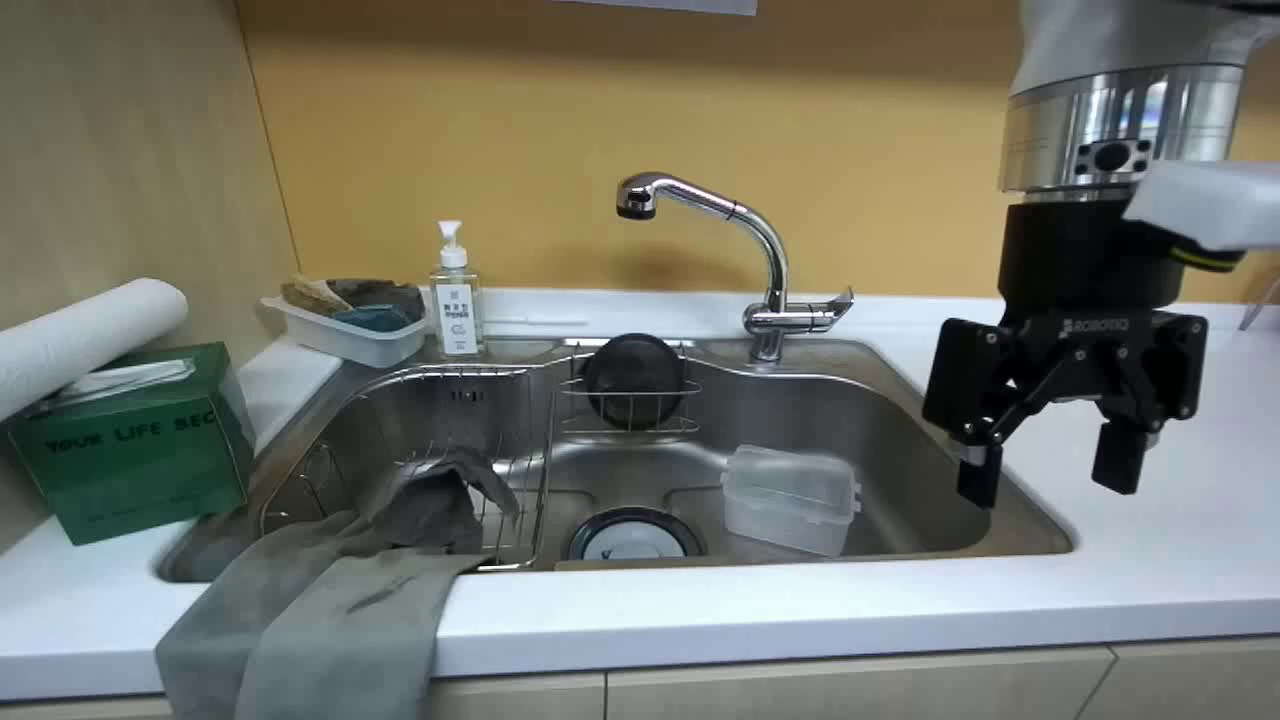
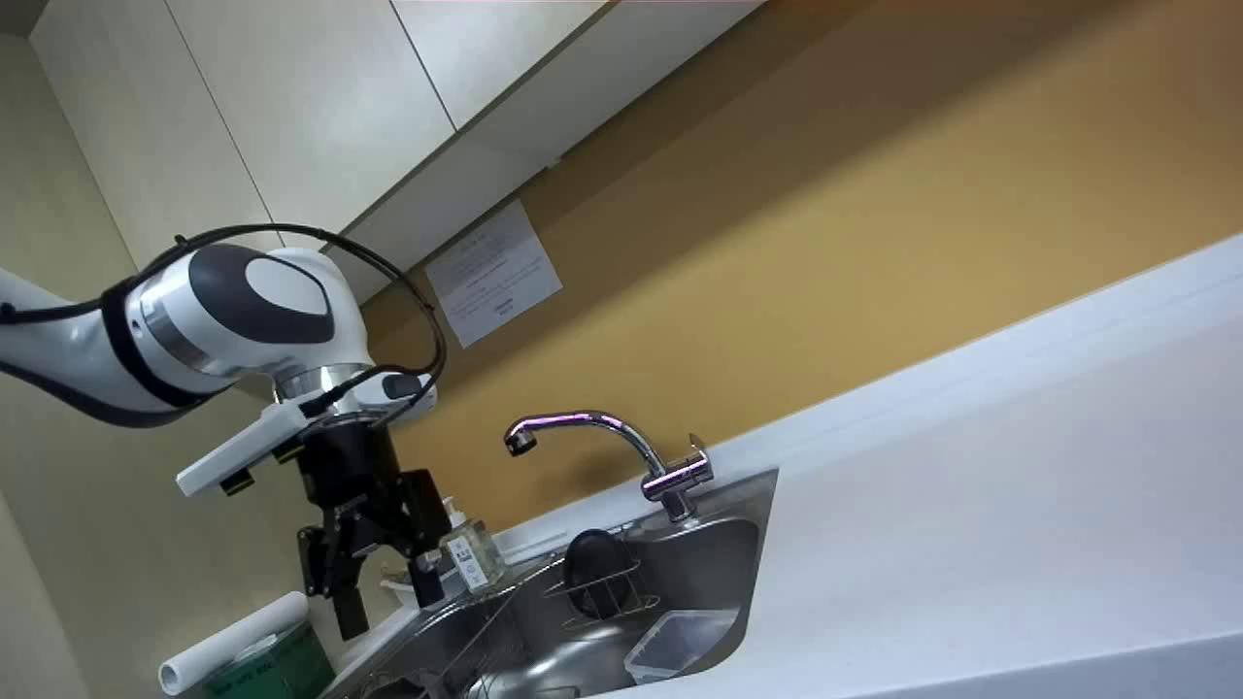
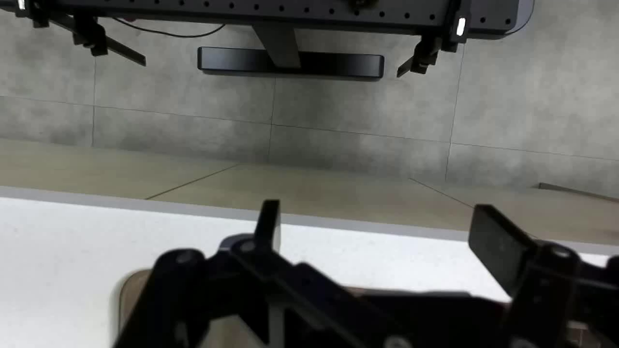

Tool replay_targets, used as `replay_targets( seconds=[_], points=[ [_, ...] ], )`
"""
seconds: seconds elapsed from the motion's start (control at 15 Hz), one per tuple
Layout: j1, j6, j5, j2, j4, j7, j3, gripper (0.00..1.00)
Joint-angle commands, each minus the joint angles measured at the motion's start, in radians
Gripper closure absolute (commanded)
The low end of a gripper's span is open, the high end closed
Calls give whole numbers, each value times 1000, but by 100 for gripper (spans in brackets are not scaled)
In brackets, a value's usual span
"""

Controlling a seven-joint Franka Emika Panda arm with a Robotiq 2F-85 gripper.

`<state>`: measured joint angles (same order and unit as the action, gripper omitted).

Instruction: Take the bowl out of the sink

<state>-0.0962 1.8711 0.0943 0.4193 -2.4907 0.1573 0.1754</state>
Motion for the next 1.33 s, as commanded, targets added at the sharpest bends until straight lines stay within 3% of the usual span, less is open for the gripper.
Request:
replay_targets(
  seconds=[0.0,0.87,1.27],
  points=[
    [-9,0,-3,-1,1,3,-9,0],
    [-9,0,-3,-1,1,2,-9,0],
    [39,94,-5,-91,59,189,5,0]
  ],
)
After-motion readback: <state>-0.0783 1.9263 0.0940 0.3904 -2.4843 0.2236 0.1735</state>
